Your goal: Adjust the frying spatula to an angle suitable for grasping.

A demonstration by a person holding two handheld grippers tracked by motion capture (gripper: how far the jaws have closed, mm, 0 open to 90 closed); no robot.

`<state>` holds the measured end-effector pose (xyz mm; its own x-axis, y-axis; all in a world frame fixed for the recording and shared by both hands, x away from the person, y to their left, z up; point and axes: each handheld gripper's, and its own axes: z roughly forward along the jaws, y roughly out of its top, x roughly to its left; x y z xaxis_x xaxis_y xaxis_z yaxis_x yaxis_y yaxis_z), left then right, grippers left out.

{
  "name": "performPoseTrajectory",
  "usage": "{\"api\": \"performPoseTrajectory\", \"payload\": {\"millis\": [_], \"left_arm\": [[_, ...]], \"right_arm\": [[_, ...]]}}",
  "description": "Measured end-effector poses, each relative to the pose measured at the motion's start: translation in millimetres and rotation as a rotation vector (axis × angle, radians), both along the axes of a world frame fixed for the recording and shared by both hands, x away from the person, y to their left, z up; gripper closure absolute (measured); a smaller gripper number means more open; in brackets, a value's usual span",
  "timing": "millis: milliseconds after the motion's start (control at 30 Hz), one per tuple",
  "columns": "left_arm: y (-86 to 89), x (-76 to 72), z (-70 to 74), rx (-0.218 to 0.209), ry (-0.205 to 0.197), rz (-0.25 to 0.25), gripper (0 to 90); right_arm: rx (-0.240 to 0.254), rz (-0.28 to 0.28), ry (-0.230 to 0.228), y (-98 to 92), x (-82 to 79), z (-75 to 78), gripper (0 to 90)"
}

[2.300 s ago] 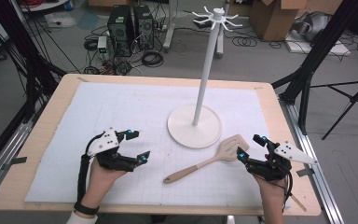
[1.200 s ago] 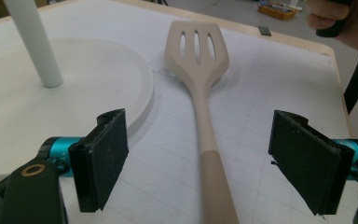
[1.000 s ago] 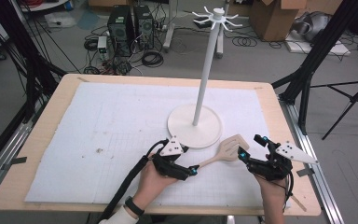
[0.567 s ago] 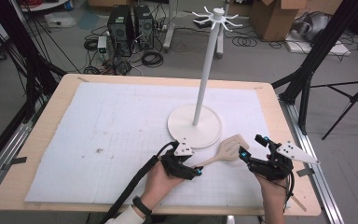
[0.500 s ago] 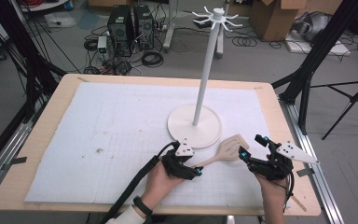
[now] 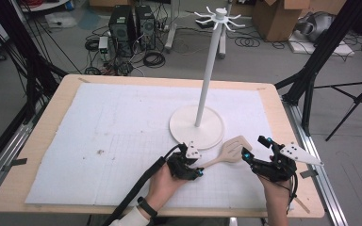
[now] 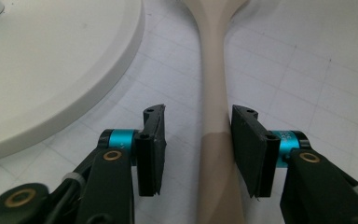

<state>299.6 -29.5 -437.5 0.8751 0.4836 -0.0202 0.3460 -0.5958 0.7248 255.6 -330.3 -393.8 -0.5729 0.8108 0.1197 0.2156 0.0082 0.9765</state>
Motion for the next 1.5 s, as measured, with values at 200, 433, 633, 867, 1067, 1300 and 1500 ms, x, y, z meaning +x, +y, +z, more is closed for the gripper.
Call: {"api": "performPoseTrajectory", "payload": {"millis": [200,433,633,867,1067,1300,1500], "left_arm": [[-2.3,-2.3,1.2,0.007,0.012,-0.021,69.5],[0.3,0.6,1.7,-0.008,0.034,-0.054,75.1],[9.5,0.9,7.5,0.003,0.030,-0.139,75.3],[28.9,-1.9,15.4,0.002,-0.019,-0.285,75.3],[50.7,-4.4,21.5,-0.015,-0.055,-0.403,75.3],[75.9,1.6,18.7,-0.003,-0.064,-0.479,75.3],[84.8,7.9,10.6,0.006,-0.044,-0.530,75.3]], "right_arm": [[0.003,0.001,0.000,-0.5,-0.5,0.5,16.1],[0.008,0.000,-0.004,-2.2,-1.3,1.5,16.1],[0.018,-0.006,-0.007,-5.2,-2.5,2.3,16.1],[0.026,-0.009,-0.024,-7.6,-5.7,6.3,16.1],[0.028,-0.005,-0.022,-6.0,-5.8,6.4,16.1],[0.014,0.008,-0.024,-0.6,-4.2,6.0,16.3],[0.008,0.020,-0.005,4.6,-2.3,4.1,16.3]]}}
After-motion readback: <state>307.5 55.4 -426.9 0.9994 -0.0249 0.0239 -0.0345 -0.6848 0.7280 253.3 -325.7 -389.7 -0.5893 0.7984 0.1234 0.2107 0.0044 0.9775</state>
